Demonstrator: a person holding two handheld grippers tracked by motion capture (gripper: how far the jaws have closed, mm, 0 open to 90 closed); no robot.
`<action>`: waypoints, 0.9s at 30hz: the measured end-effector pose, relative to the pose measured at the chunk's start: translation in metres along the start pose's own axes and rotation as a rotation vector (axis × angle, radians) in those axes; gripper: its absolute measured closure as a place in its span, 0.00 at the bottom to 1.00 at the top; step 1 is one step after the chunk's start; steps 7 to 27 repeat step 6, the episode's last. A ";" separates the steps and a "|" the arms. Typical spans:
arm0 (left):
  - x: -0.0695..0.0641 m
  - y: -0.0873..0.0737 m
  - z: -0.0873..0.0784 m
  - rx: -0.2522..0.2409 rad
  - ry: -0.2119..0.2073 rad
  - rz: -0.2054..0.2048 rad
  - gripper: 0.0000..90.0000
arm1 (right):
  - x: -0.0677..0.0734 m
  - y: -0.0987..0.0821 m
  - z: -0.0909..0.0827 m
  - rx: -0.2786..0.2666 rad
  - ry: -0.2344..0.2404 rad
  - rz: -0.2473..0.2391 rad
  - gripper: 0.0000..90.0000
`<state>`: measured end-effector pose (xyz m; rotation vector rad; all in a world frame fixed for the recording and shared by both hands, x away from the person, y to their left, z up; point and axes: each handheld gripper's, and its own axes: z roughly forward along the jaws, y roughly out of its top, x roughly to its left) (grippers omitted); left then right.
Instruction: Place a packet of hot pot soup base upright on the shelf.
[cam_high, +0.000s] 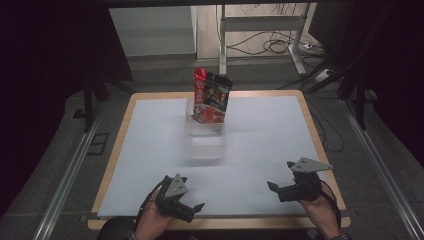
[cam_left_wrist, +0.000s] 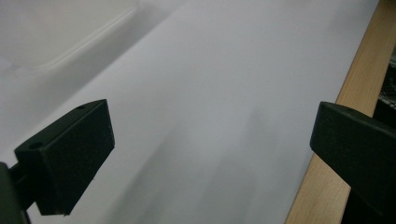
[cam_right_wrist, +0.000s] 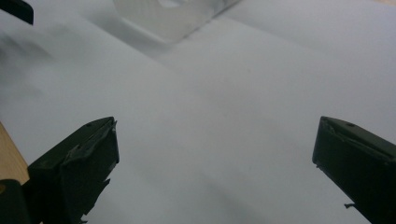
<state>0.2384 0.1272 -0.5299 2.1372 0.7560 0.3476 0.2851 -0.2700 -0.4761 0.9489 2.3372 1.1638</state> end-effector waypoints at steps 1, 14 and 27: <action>0.000 0.000 0.000 0.000 0.001 -0.004 0.00 | 0.000 -0.003 0.000 0.006 0.000 0.001 0.01; 0.002 0.000 0.000 0.003 0.002 -0.006 0.00 | 0.000 -0.009 0.001 0.033 -0.003 0.007 0.01; 0.002 0.000 0.000 0.003 0.002 -0.006 0.00 | 0.000 -0.009 0.001 0.033 -0.003 0.007 0.01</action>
